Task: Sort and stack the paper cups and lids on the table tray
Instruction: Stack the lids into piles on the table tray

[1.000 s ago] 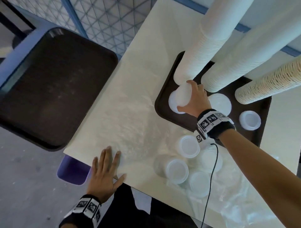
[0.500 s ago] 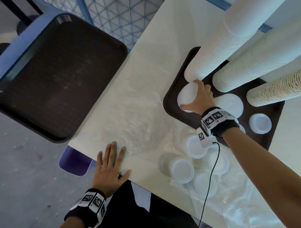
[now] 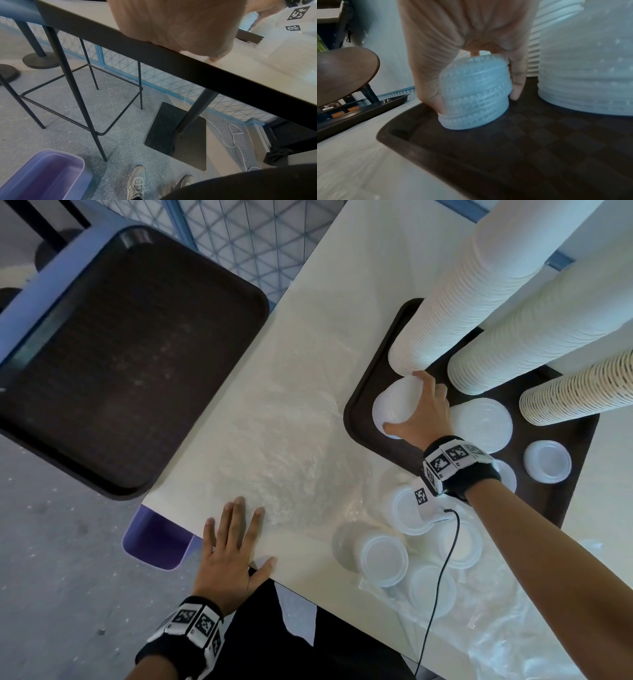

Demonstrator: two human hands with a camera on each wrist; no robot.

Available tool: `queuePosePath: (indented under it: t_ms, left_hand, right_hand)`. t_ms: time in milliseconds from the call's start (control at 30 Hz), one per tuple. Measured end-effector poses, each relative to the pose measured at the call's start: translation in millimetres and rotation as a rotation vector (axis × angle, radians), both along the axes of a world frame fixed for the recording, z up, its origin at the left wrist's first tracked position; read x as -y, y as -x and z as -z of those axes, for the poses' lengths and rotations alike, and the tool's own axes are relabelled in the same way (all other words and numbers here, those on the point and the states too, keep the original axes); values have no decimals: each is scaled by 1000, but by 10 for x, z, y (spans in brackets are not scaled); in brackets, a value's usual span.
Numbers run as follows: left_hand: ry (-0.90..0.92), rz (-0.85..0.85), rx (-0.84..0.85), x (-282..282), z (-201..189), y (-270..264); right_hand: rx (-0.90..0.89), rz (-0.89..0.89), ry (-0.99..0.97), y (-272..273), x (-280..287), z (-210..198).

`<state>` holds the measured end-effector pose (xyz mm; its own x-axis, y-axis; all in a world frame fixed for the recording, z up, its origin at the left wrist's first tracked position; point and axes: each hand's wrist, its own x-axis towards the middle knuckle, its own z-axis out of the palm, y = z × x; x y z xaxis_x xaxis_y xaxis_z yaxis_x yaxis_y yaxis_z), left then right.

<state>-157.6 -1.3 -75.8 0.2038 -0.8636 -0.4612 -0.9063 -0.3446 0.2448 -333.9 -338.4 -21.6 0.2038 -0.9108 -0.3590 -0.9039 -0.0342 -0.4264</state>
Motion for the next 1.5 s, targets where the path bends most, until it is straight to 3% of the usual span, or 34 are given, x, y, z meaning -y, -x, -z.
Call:
queuePosePath:
  t_ms: [433,733,1133,1500]
  left_hand:
    - [15,-5,21,-1,39,7]
    - [23,-5,8,-3,44,7]
    - [-4,-3,15,-1,44,10]
    - [7,-12,6,12,39,12]
  right_hand:
    - [42,6,32,-22,-70,-6]
    - [-81,-52,70,-105,-78,11]
    - [-175,-113,-27,-155,-11,-119]
    - [-246,-338,-124,-72,123,-473]
